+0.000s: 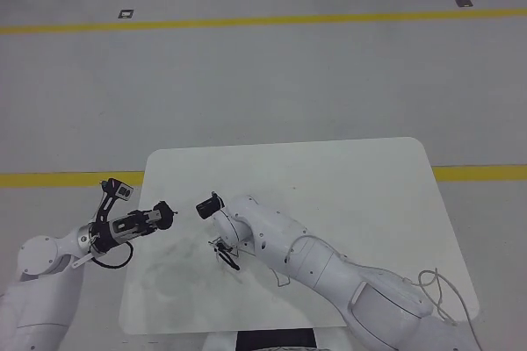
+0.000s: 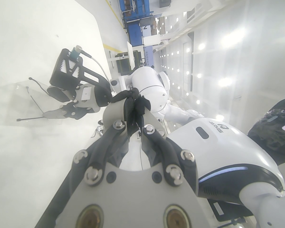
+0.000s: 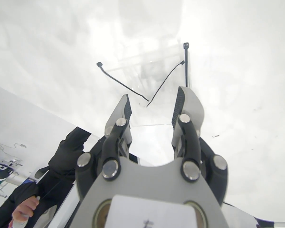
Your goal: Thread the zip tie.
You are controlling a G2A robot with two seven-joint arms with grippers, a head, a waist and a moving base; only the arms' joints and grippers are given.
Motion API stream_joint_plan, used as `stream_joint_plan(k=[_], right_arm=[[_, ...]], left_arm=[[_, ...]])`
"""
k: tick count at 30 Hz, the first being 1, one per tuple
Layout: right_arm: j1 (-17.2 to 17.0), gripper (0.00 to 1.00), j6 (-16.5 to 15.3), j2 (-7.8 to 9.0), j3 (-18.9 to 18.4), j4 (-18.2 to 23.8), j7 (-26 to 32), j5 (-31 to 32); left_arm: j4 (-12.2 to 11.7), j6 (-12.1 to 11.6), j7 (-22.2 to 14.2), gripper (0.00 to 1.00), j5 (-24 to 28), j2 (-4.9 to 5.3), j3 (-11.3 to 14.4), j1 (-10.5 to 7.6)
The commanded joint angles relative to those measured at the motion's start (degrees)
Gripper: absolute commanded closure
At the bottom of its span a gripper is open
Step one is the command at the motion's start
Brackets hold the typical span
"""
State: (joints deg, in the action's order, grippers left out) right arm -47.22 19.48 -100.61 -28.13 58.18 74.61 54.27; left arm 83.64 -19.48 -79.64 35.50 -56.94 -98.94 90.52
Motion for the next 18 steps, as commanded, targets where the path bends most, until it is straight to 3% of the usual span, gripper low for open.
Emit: stream_joint_plan(k=[1, 18], right_arm=[[-0.26, 0.63, 0.0, -0.16, 0.13, 0.42, 0.68, 0.55], [0.56, 0.64, -1.15, -2.5, 0.98, -5.16, 1.82, -0.17]], left_arm=[[0.0, 0.0, 0.0, 1.0, 0.0, 0.0, 0.0, 0.0], [0.0, 0.0, 0.0, 1.0, 0.0, 0.0, 0.0, 0.0]])
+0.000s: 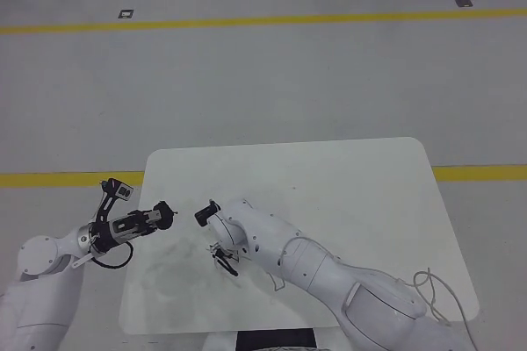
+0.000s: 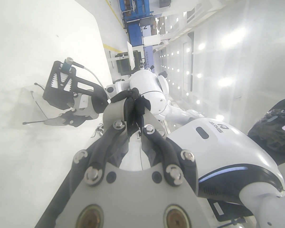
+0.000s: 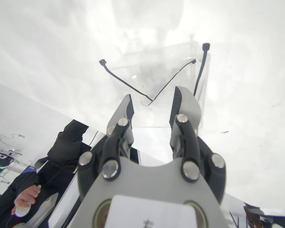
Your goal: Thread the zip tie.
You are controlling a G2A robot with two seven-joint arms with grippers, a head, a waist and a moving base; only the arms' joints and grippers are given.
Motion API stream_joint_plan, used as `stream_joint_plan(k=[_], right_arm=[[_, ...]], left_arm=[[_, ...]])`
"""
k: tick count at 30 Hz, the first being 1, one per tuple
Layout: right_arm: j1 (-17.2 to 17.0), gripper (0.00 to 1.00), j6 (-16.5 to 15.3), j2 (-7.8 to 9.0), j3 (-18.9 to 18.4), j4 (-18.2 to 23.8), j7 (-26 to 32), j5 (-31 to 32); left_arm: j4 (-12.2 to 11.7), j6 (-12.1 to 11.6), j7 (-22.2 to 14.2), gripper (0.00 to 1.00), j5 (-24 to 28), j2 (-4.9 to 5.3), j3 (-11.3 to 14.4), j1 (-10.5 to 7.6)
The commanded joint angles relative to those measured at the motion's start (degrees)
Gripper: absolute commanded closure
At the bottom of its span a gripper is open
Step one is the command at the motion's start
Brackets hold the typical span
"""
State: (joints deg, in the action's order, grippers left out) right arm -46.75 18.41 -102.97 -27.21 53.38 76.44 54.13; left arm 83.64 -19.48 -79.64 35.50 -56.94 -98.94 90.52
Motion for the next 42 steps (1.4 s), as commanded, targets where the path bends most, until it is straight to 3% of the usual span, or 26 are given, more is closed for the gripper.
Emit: stream_joint_plan(k=[1, 12, 31, 36, 42], right_arm=[[0.18, 0.64, -0.18, -0.28, 0.15, -0.78, -0.01, -0.02], [1.48, 0.66, -0.47, -2.33, 1.01, -5.61, -0.54, -0.21], [2.9, 0.89, -1.0, -5.27, 1.44, -11.55, -1.74, -0.2], [3.0, 1.0, -1.24, -5.69, 1.22, -12.39, -2.1, -0.14], [3.04, 1.0, -1.46, -6.03, 0.84, -12.93, -2.56, 0.12]], left_arm=[[0.0, 0.0, 0.0, 1.0, 0.0, 0.0, 0.0, 0.0], [0.0, 0.0, 0.0, 1.0, 0.0, 0.0, 0.0, 0.0], [0.0, 0.0, 0.0, 1.0, 0.0, 0.0, 0.0, 0.0], [0.0, 0.0, 0.0, 1.0, 0.0, 0.0, 0.0, 0.0], [0.0, 0.0, 0.0, 1.0, 0.0, 0.0, 0.0, 0.0]])
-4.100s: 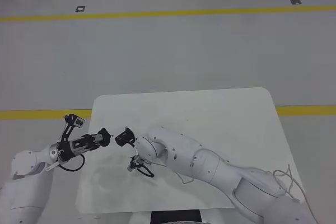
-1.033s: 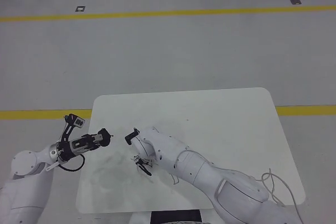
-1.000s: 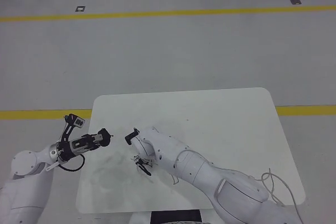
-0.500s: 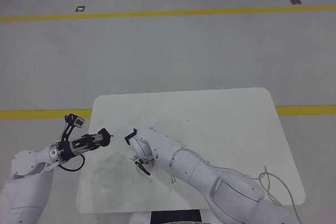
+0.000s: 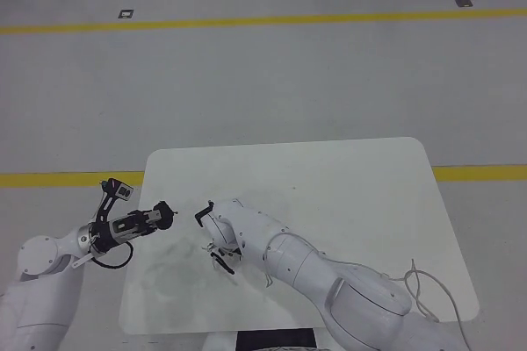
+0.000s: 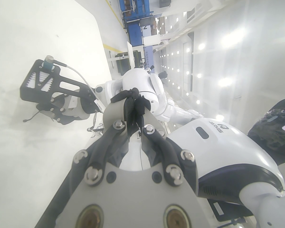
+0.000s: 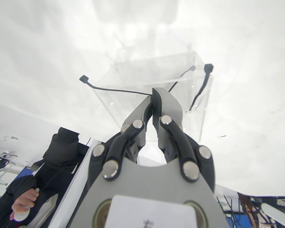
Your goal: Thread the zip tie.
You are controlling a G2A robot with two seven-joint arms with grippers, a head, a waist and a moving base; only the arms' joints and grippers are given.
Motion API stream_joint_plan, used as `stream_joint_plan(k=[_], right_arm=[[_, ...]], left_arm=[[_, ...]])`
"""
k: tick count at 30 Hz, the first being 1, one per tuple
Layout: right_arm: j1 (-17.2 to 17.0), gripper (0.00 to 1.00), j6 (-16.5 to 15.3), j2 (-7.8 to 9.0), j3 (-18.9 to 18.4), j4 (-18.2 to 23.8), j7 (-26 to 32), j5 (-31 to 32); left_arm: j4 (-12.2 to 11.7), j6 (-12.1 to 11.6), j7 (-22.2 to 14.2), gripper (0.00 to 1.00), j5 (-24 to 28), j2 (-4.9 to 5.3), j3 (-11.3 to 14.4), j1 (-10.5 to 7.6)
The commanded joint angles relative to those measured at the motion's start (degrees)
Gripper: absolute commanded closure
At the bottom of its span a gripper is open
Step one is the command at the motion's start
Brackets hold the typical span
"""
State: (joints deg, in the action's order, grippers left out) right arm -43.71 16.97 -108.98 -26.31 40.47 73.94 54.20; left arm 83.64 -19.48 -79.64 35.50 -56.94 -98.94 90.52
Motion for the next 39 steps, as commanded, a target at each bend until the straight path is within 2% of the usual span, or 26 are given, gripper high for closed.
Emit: stream_joint_plan(k=[1, 4, 5, 6, 7, 8, 22, 39], right_arm=[[-0.03, 1.0, -0.02, -0.06, -0.17, -0.01, -0.16, 0.11], [-0.12, 1.0, 0.01, -0.07, -0.47, 0.15, -0.35, 0.28], [-0.17, 0.87, -0.03, -0.03, -0.66, 0.37, -0.5, 0.37], [-0.22, 0.69, -0.05, 0.02, -0.77, 0.51, -0.55, 0.51], [-0.28, 0.58, -0.01, 0.07, -0.86, 0.68, -0.58, 0.73], [-0.38, 0.57, 0.01, 0.15, -0.98, 0.92, -0.57, 0.99], [-1.83, 0.62, -0.12, 1.26, -2.68, 4.01, -0.05, 3.76], [-4.03, 0.63, 1.05, 2.98, -5.5, 8.83, 1.69, 7.54]], left_arm=[[0.0, 0.0, 0.0, 1.0, 0.0, 0.0, 0.0, 0.0], [0.0, 0.0, 0.0, 1.0, 0.0, 0.0, 0.0, 0.0], [0.0, 0.0, 0.0, 1.0, 0.0, 0.0, 0.0, 0.0], [0.0, 0.0, 0.0, 1.0, 0.0, 0.0, 0.0, 0.0], [0.0, 0.0, 0.0, 1.0, 0.0, 0.0, 0.0, 0.0], [0.0, 0.0, 0.0, 1.0, 0.0, 0.0, 0.0, 0.0], [0.0, 0.0, 0.0, 1.0, 0.0, 0.0, 0.0, 0.0], [0.0, 0.0, 0.0, 1.0, 0.0, 0.0, 0.0, 0.0]])
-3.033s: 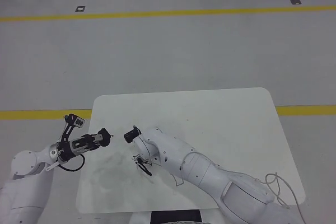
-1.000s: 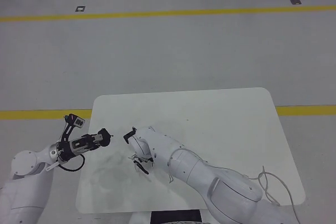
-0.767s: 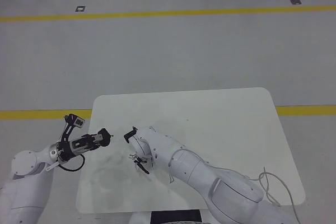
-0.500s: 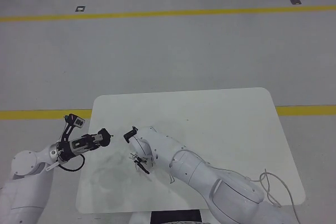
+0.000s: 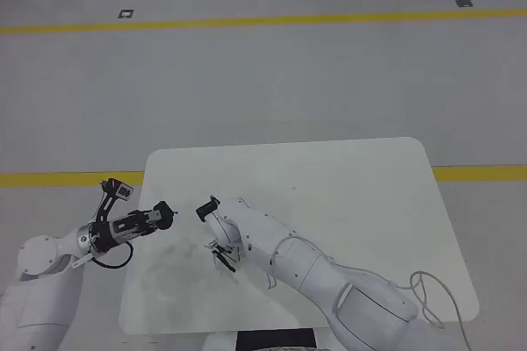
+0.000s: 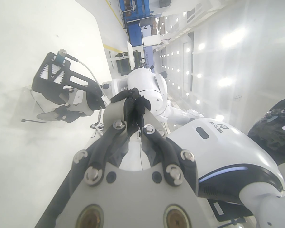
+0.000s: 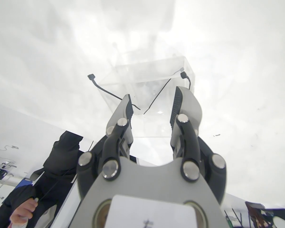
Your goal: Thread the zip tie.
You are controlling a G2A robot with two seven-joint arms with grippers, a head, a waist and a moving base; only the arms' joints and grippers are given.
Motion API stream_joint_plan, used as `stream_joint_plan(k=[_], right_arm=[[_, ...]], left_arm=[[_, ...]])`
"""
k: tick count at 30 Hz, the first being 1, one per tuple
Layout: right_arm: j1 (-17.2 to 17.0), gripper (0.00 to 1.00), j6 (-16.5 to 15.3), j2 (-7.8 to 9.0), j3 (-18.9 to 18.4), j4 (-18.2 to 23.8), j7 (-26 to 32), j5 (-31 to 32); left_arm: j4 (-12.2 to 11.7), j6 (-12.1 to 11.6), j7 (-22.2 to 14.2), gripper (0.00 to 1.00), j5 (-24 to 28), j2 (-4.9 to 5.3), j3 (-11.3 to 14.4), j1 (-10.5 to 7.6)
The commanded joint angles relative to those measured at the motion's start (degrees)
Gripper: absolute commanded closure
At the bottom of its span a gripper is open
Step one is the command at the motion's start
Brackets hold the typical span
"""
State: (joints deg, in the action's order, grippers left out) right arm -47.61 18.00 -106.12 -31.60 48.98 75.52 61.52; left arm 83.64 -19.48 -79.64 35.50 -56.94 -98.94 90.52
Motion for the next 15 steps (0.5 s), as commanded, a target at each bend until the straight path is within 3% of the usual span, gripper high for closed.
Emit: stream_joint_plan(k=[1, 15], right_arm=[[-0.28, 0.63, 0.03, 0.25, -0.39, 0.63, 0.23, 0.45], [-3.06, 0.64, -4.78, 2.03, -3.07, 4.86, 1.48, 1.51]], left_arm=[[0.0, 0.0, 0.0, 1.0, 0.0, 0.0, 0.0, 0.0], [0.0, 0.0, 0.0, 1.0, 0.0, 0.0, 0.0, 0.0]])
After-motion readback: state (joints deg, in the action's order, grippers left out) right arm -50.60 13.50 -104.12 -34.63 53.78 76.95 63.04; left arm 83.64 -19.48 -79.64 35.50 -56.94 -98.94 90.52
